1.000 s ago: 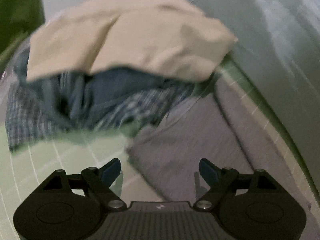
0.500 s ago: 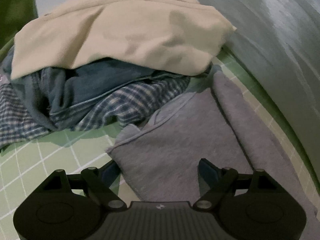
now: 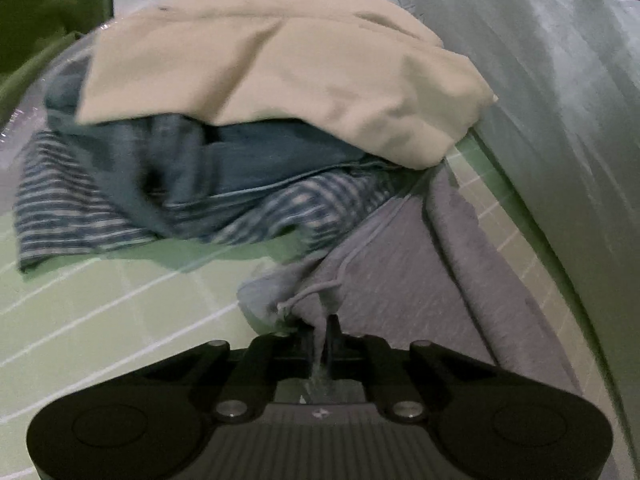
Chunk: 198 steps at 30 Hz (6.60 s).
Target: Fold clothes
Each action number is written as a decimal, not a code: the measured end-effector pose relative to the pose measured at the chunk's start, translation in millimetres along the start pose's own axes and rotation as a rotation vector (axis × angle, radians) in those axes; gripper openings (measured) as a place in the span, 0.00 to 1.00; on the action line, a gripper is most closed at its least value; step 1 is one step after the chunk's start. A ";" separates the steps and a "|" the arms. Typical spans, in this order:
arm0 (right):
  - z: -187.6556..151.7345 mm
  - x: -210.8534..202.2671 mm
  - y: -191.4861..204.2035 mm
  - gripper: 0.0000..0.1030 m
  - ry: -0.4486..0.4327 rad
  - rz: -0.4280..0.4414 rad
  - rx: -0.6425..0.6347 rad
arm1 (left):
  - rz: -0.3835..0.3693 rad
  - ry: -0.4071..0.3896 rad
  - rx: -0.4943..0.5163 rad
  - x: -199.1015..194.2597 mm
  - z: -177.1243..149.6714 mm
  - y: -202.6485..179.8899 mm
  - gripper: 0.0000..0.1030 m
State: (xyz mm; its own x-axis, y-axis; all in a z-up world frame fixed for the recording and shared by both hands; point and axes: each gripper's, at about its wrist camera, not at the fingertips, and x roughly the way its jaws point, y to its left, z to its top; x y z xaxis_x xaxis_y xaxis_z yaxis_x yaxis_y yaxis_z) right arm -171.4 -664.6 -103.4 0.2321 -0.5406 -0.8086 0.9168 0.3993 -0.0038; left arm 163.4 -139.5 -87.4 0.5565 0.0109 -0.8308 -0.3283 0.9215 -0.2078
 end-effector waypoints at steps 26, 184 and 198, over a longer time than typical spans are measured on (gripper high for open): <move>-91.7 -78.1 -160.2 0.43 0.061 0.188 0.134 | 0.121 0.022 0.013 -127.7 -100.8 168.8 0.47; -169.7 -139.1 -4.8 0.98 0.047 0.201 -0.280 | -0.207 -0.024 0.528 -118.8 -92.1 79.3 0.09; -101.6 -91.9 -104.5 0.98 0.018 0.202 -0.334 | -0.302 0.035 0.632 -151.1 -229.6 -35.8 0.09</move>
State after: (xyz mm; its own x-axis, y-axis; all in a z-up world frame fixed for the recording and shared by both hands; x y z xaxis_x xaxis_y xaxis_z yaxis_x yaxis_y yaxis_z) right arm -321.6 -581.4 -88.5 0.3886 -0.4141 -0.8231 0.6964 0.7169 -0.0320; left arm -84.2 -263.3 -73.1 0.5254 -0.2842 -0.8020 0.3494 0.9315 -0.1012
